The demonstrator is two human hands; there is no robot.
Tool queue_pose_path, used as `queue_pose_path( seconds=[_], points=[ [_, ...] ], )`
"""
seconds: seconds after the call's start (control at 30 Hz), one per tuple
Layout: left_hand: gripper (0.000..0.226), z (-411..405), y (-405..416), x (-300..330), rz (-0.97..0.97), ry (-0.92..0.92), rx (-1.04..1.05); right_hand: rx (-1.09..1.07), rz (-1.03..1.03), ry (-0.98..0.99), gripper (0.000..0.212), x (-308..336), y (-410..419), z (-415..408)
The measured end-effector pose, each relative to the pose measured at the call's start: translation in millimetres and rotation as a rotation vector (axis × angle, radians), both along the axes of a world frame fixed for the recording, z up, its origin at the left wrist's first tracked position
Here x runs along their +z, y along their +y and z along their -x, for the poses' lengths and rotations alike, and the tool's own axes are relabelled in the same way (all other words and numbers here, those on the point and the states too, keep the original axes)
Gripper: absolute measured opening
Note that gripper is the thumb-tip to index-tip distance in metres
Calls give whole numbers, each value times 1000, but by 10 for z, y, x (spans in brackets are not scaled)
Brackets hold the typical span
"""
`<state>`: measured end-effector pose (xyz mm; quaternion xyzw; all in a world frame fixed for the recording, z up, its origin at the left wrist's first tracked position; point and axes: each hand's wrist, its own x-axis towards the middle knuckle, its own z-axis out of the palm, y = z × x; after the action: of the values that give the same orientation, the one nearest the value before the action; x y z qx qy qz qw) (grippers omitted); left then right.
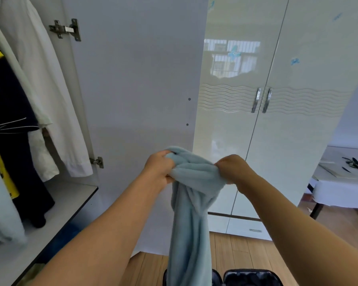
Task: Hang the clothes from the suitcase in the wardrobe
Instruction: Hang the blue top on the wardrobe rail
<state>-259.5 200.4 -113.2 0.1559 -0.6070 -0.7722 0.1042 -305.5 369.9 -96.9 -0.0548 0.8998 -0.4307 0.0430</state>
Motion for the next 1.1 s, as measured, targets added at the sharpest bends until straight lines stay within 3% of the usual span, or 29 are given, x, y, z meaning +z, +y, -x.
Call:
queue_pose_path(
  seconds=[0.03,0.1,0.17,0.2,0.3,0.4,0.57,0.67,0.73,0.8,0.87,0.93,1.0,1.07,1.1],
  points=[
    [41,-22,44,44,-121,11,-29,-3,-106,25,23,-5,-30,-10],
    [45,-60,112,115,-261,39,-65,-46,-143,310,37,56,-117,-111],
    [45,-96,148,164,-334,72,-72,49,128,600,19,192,-208,-301],
    [45,-115,159,185,-351,92,-78,153,183,624,11,234,-246,-376],
    [37,-186,139,240,-455,108,-86,354,-31,594,20,224,-270,-416],
    [29,-263,98,250,-534,109,-86,492,-359,481,44,120,-229,-362],
    [24,-320,124,168,-441,105,-183,474,-526,429,58,10,-305,-355],
    [15,-344,58,131,-426,123,-215,447,-440,371,50,-15,-254,-319],
    [18,-333,-42,116,-427,115,-190,396,-206,196,29,-28,-158,-289],
    [21,-303,-168,75,-290,101,-106,297,179,-67,19,5,-36,-273],
    [16,-270,-257,-8,92,65,14,233,448,-166,16,31,40,-248],
    [29,-253,-276,-57,432,14,56,197,449,-8,16,56,35,-231],
    [59,-250,-184,-54,642,-19,22,136,394,172,17,92,-34,-257],
    [90,-252,-61,-35,929,-59,117,73,436,213,12,172,-87,-276],
    [88,-269,-11,-39,1073,18,244,51,507,172,7,218,-100,-284]
  ],
)
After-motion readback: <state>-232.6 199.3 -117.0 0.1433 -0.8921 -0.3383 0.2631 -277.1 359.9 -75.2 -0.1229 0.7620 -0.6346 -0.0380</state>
